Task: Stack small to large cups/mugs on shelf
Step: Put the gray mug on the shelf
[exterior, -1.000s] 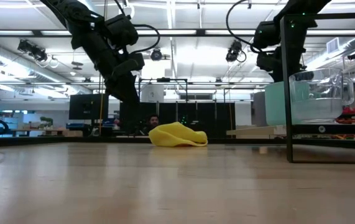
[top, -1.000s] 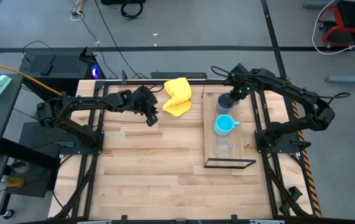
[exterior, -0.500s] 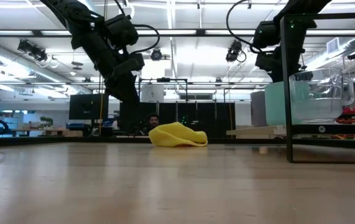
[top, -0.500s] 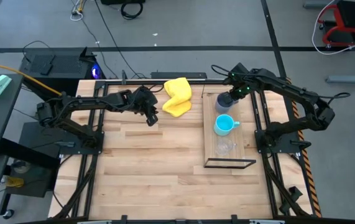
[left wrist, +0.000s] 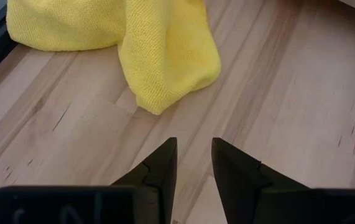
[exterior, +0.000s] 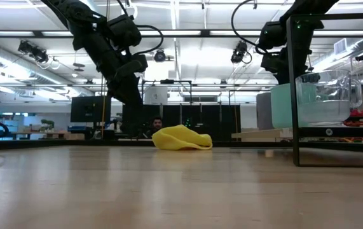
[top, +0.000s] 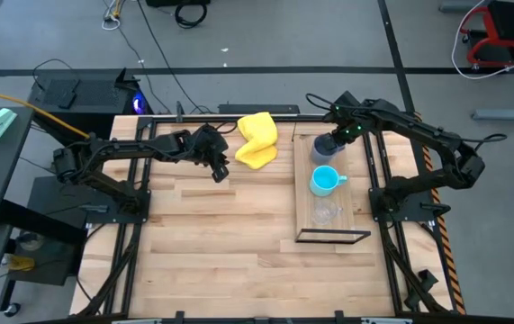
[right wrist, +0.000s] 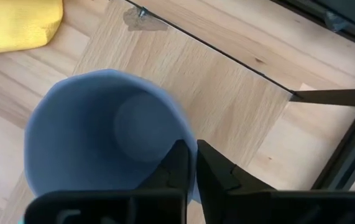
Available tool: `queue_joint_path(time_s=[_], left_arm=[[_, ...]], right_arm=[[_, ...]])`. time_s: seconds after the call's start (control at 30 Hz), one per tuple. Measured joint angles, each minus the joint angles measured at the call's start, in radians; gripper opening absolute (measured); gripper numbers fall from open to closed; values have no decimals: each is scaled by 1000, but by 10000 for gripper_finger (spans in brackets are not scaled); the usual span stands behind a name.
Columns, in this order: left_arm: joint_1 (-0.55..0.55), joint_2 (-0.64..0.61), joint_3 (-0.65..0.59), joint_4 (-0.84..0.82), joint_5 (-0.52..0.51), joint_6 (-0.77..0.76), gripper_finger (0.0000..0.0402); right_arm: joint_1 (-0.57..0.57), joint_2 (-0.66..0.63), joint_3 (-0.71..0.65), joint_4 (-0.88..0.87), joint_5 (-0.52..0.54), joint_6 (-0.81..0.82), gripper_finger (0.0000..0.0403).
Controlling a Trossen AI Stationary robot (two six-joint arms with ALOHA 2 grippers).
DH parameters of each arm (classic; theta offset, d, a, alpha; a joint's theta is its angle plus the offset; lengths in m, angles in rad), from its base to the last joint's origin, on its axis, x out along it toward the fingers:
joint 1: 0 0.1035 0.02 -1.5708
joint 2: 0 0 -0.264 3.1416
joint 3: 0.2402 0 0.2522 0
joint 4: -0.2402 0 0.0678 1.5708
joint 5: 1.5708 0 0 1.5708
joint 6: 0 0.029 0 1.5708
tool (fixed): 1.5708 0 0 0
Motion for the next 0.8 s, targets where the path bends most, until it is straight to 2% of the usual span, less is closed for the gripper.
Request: queue_joint_path(time_s=[0.4,0.8], left_arm=[[-3,0,0,0,0,-7,107],[-29,0,0,0,0,-5,107]], right_arm=[[0,0,0,-1,-25,-1,56],[0,-7,0,-2,-22,-11,61]])
